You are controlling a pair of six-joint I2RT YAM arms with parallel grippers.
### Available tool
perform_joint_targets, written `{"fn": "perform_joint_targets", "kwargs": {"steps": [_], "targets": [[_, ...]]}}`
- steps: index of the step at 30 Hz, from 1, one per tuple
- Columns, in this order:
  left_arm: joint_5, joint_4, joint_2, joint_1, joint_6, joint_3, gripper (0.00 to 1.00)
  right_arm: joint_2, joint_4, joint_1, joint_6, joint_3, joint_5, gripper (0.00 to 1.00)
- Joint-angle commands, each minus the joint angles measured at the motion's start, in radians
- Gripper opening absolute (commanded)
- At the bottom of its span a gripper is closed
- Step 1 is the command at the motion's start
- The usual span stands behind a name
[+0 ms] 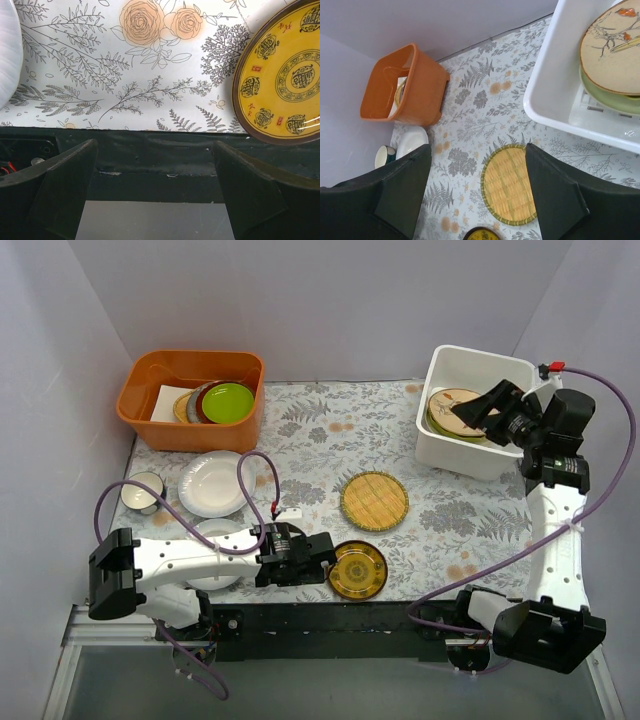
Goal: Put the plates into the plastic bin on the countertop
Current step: Pick up the plate at the center of the board.
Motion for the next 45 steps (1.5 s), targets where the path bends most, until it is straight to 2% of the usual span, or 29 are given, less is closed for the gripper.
{"fn": "perform_joint_targets", "kwargs": {"steps": [1, 17, 33, 39, 45], "targets": [[-0.006, 0.04, -0.051, -0.011, -0.105, -0.024, 0.98, -0.071, -0.045, 0.05, -0.043, -0.031, -0.018, 0.82], [0.022, 0.165, -0.098, -0.013, -0.118, -0.084, 0.98, -0.318, -0.089, 0.315, -0.037, -0.38, 0.065, 0.81], [-0.003, 0.307, -0.06, -0.008, -0.076, -0.062, 0.98, -0.539, -0.083, 0.335, 0.021, -0.759, 0.042, 0.78], [0.037, 0.397, -0.046, 0.015, -0.03, -0.085, 0.98, -0.584, -0.068, 0.337, 0.044, -0.867, 0.034, 0.77], [0.121, 0.544, -0.08, 0.1, 0.051, -0.143, 0.98, -0.561, 0.009, 0.337, 0.074, -0.939, 0.026, 0.77]]}}
